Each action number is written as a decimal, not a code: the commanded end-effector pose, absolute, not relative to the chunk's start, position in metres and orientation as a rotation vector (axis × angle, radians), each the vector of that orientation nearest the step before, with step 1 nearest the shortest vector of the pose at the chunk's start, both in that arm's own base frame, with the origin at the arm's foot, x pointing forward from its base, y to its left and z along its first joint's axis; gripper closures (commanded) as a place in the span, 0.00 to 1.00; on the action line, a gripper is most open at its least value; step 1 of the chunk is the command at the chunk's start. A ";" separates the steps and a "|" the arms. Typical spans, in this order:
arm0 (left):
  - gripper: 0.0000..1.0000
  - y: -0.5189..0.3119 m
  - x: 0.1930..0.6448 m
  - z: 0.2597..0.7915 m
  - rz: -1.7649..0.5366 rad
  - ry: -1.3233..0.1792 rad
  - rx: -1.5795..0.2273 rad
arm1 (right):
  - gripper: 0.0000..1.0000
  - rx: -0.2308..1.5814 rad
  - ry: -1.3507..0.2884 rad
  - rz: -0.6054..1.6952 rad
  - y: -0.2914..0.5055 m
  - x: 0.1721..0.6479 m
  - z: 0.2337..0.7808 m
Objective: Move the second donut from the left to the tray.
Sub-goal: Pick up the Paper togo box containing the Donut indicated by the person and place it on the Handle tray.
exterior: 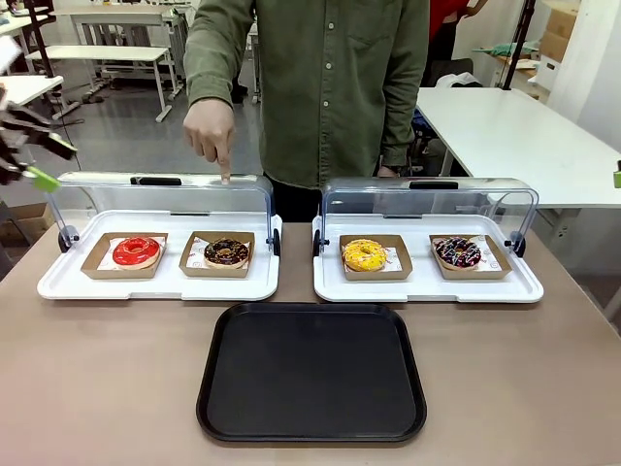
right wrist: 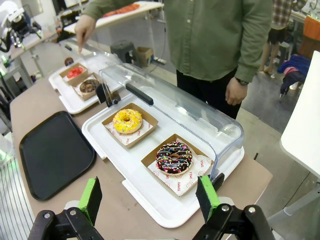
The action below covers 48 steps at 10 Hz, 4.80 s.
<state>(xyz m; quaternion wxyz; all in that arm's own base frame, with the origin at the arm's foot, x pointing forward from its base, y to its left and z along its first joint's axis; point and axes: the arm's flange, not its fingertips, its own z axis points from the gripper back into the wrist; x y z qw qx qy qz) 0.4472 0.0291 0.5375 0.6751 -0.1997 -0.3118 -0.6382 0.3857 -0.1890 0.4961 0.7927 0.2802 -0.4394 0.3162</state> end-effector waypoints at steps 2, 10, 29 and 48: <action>0.00 -0.070 0.442 0.526 -1.572 -0.522 -0.321 | 0.00 0.607 -0.955 0.683 -0.188 0.386 0.497; 0.00 -0.176 0.499 0.418 -1.631 -0.344 -0.007 | 0.00 0.607 -0.955 0.683 -0.188 0.386 0.497; 0.00 -0.190 0.524 0.347 -1.605 -0.245 0.118 | 0.00 0.607 -0.955 0.683 -0.188 0.386 0.497; 0.83 -0.177 0.544 0.319 -1.603 -0.173 0.091 | 0.00 0.607 -0.955 0.683 -0.188 0.386 0.497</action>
